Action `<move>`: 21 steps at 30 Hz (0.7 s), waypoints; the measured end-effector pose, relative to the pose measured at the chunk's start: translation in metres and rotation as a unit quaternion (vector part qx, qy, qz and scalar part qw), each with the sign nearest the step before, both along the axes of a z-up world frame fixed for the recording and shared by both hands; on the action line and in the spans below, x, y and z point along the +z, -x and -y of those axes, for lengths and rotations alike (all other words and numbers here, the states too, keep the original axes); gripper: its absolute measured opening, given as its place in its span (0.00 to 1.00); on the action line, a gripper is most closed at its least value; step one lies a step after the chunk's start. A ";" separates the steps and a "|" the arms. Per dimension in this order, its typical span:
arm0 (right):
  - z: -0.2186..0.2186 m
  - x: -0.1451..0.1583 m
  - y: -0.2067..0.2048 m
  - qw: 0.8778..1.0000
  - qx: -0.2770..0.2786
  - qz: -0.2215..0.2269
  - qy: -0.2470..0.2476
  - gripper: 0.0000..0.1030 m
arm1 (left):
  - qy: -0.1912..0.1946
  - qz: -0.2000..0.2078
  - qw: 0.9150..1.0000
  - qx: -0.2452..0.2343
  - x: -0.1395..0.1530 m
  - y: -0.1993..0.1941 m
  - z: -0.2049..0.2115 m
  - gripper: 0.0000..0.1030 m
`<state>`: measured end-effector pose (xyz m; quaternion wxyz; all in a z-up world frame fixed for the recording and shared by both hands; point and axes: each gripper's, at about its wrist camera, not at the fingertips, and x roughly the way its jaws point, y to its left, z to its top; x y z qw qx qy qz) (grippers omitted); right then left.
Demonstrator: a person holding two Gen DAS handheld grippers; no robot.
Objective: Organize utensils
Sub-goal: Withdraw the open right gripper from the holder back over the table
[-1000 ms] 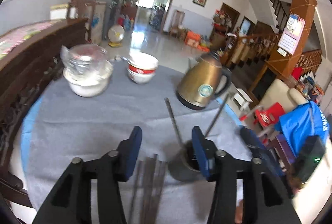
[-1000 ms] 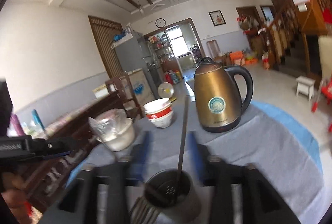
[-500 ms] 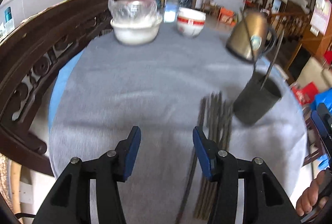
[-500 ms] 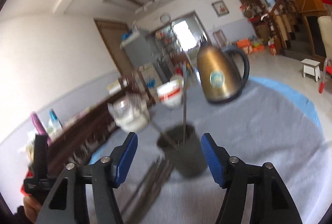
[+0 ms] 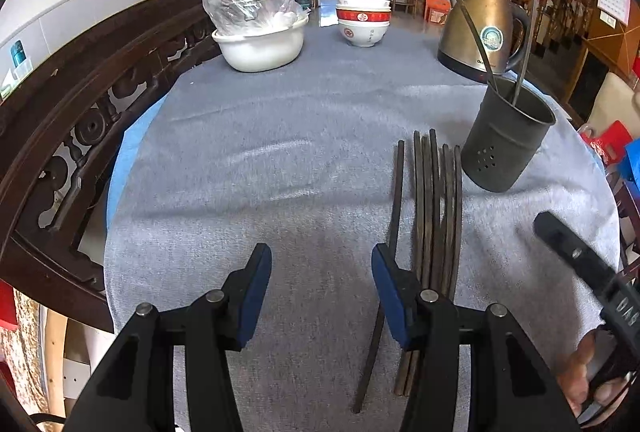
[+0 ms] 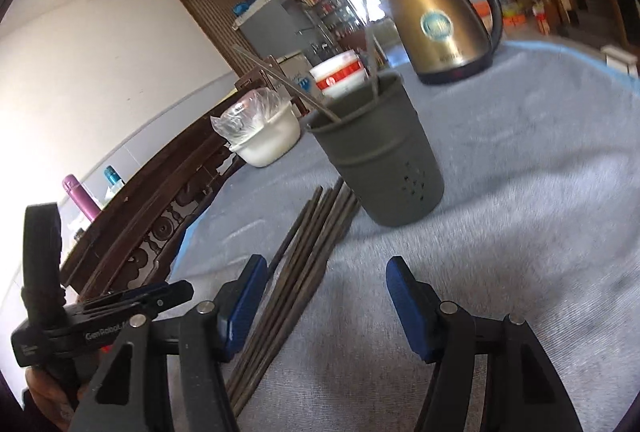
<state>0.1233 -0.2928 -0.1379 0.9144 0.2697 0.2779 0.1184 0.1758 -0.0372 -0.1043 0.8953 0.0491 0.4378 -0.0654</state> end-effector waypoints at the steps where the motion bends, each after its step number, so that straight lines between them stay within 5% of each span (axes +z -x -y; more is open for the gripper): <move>1: 0.003 0.000 0.002 1.000 -0.006 0.006 0.001 0.64 | -0.004 0.000 1.000 0.000 -0.001 0.000 0.002 0.51; 14: 0.006 -0.001 0.000 1.000 -0.016 -0.001 -0.004 0.64 | -0.054 0.007 0.998 -0.023 -0.011 0.002 0.026 0.51; 21: 0.014 -0.003 -0.002 0.999 -0.050 -0.013 -0.011 0.64 | -0.048 -0.009 0.998 -0.030 -0.019 0.001 0.029 0.51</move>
